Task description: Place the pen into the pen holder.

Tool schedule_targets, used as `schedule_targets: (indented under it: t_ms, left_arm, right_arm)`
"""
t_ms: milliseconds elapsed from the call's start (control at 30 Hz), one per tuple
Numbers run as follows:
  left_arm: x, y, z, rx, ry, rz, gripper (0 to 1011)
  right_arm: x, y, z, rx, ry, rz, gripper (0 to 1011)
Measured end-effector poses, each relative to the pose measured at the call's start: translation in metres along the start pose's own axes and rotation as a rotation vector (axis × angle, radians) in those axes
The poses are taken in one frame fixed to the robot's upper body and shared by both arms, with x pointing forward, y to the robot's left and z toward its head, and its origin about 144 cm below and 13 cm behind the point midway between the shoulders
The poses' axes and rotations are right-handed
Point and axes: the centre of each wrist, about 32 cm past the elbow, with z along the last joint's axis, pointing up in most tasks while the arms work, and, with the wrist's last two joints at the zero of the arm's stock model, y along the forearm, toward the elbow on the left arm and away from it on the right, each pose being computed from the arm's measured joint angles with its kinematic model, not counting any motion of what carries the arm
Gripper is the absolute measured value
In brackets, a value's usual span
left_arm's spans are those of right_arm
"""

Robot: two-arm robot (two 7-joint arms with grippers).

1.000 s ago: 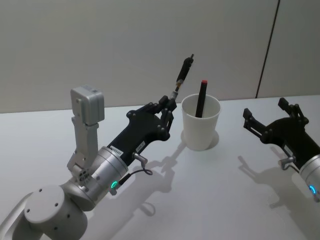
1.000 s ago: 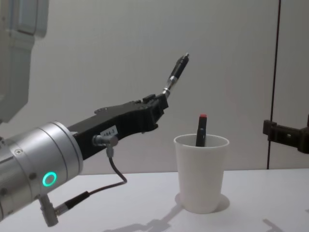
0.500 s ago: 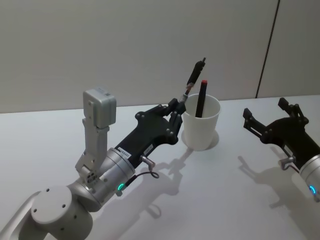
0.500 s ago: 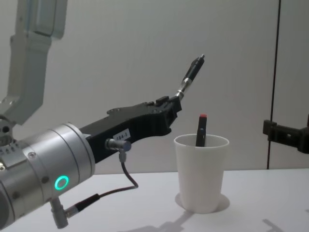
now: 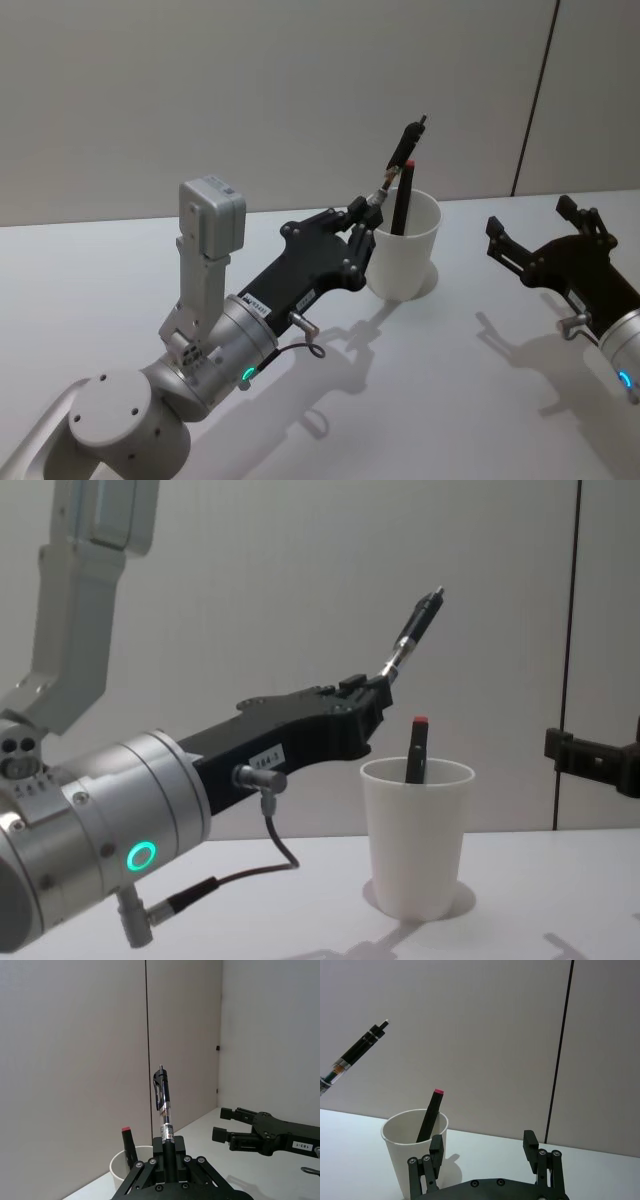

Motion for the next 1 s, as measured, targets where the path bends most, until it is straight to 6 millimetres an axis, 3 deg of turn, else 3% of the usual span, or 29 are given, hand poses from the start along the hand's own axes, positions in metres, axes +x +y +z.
schedule_targets:
  t_ms: [467, 1000]
  left_arm:
    - [0.0, -0.002, 0.001, -0.002, -0.013, -0.014, 128]
    - [-0.001, -0.003, 0.001, -0.002, -0.016, -0.019, 128]
  right_arm:
    - [0.001, 0.0, 0.003, 0.008, 0.006, 0.018, 1001]
    - [0.011, -0.006, 0.022, 0.054, 0.141, 0.144, 1001]
